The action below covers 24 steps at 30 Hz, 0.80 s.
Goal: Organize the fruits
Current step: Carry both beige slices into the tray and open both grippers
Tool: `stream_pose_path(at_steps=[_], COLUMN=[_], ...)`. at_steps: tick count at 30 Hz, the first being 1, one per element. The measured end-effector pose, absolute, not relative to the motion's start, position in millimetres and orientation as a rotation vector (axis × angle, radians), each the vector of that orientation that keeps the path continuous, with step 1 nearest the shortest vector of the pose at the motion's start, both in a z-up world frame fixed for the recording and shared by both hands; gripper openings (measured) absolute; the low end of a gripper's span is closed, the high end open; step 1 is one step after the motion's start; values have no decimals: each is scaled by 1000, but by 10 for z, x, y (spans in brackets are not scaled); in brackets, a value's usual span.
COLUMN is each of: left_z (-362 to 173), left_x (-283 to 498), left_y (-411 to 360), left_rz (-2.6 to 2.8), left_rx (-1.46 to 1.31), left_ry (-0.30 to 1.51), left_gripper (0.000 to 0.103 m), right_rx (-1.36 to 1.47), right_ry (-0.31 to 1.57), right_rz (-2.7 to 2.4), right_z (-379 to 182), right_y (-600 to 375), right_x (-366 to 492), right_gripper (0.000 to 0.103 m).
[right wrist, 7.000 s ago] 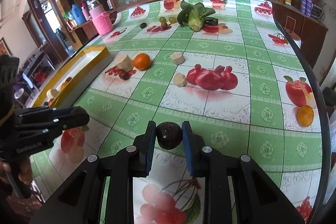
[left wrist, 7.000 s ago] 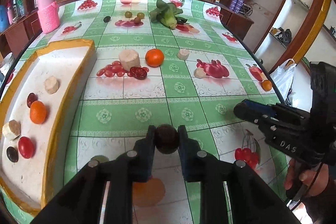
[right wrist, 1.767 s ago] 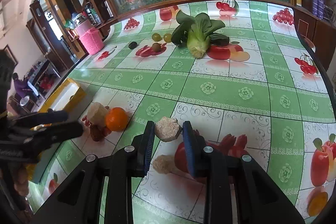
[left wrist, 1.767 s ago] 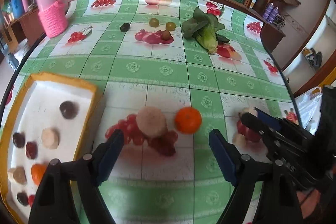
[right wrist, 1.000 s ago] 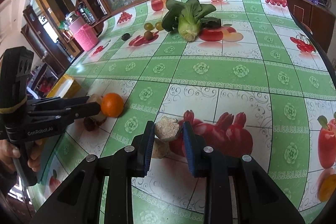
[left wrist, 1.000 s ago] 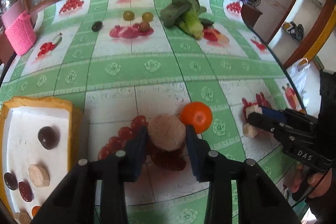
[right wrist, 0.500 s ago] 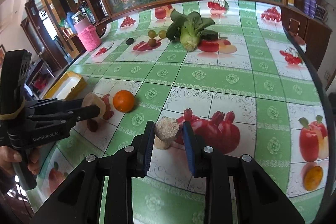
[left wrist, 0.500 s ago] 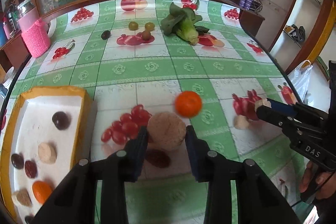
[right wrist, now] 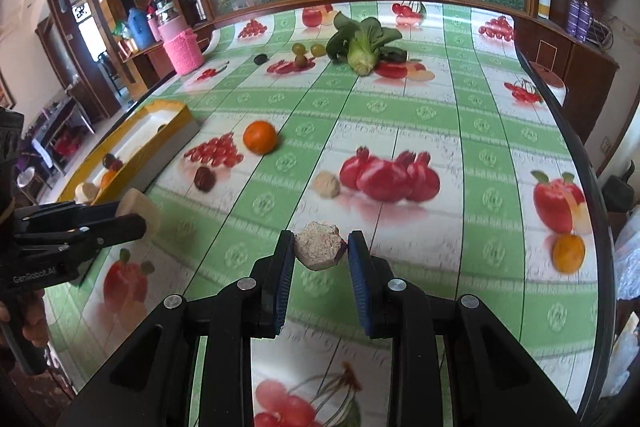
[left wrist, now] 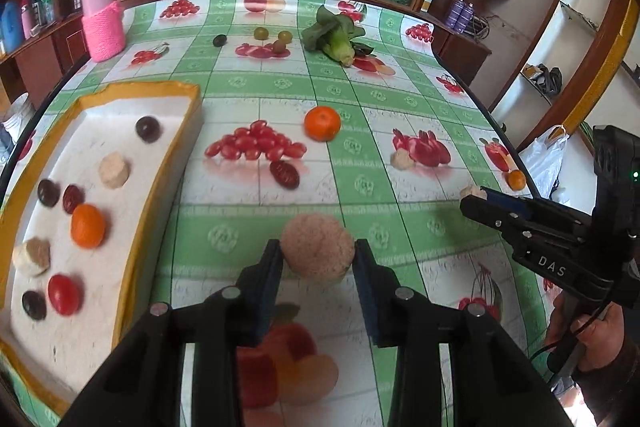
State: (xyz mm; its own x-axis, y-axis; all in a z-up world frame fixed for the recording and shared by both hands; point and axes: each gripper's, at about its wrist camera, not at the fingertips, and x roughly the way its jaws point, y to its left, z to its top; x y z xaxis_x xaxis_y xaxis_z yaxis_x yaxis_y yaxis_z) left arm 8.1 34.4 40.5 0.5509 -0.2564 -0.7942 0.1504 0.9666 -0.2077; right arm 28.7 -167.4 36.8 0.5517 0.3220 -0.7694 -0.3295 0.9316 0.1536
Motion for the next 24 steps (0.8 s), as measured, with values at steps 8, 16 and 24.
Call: stream_pose_path(at_steps=[8, 16, 24], left_z=[471, 555, 580], left_x=[-186, -353, -535], left_y=[601, 1019, 1714], left_rz=[-222, -169, -42], left_rx=[-146, -187, -236], left_ry=[937, 911, 884], left_gripper=[39, 39, 39], right_rx=[9, -29, -47], right_ry=[940, 914, 881], right_rz=[416, 510, 613], right_z=[322, 466, 668], right_y=[-1408, -847, -268], right_x=[130, 92, 178], right_gripper=[27, 27, 27])
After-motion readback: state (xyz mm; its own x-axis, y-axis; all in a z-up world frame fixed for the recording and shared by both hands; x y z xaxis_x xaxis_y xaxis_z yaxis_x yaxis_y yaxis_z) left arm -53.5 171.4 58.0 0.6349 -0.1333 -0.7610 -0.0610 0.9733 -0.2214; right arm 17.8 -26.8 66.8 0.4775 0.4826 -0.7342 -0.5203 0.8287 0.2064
